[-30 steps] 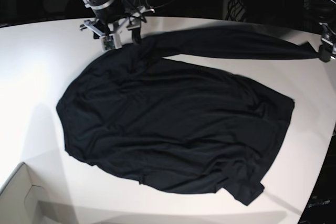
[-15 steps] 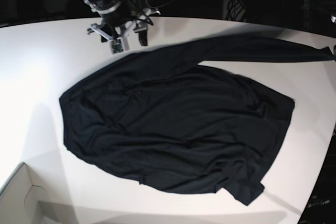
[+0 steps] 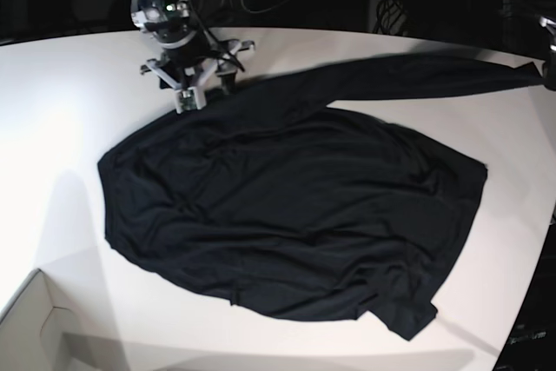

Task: Layout the t-shirt on the table in an organized manner, then fold the t-shirt properly
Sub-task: 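Lay the stretched sleeve on the table and release the left gripper, then move the left gripper back to the shirt's side edge and grasp it, then pull the grasped side edge outward with the left gripper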

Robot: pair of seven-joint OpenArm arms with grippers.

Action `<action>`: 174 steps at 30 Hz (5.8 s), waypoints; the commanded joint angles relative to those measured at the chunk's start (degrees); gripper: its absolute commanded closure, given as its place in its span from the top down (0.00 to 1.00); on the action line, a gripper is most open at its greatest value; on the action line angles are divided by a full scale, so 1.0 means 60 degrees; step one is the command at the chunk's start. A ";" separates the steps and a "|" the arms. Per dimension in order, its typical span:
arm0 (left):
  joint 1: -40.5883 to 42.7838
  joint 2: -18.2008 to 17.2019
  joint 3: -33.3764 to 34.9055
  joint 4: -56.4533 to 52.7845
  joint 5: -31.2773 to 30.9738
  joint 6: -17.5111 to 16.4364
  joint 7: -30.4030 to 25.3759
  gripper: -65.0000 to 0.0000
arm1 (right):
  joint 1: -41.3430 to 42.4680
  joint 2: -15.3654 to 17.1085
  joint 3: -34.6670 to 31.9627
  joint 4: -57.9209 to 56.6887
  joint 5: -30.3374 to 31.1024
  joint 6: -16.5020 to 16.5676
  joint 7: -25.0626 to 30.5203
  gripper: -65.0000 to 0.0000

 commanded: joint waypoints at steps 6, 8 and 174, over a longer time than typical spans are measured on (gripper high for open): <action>0.0027 -0.0131 -0.0023 -0.0115 -0.0346 0.0181 -0.0100 0.00 | 0.0186 -0.0018 -0.0003 0.0045 0.0053 -0.0005 0.0124 0.42; 0.0027 -0.0116 -0.0023 -0.0115 -0.0346 0.0181 -0.0100 0.00 | 0.0186 -0.0018 -0.0033 0.0045 0.0053 0.0010 0.0124 0.29; -0.0940 -0.0160 0.3069 -0.1550 0.1090 0.0093 -0.3330 0.00 | -0.1675 0.0832 0.0934 0.0734 0.0038 -0.0020 0.1603 0.29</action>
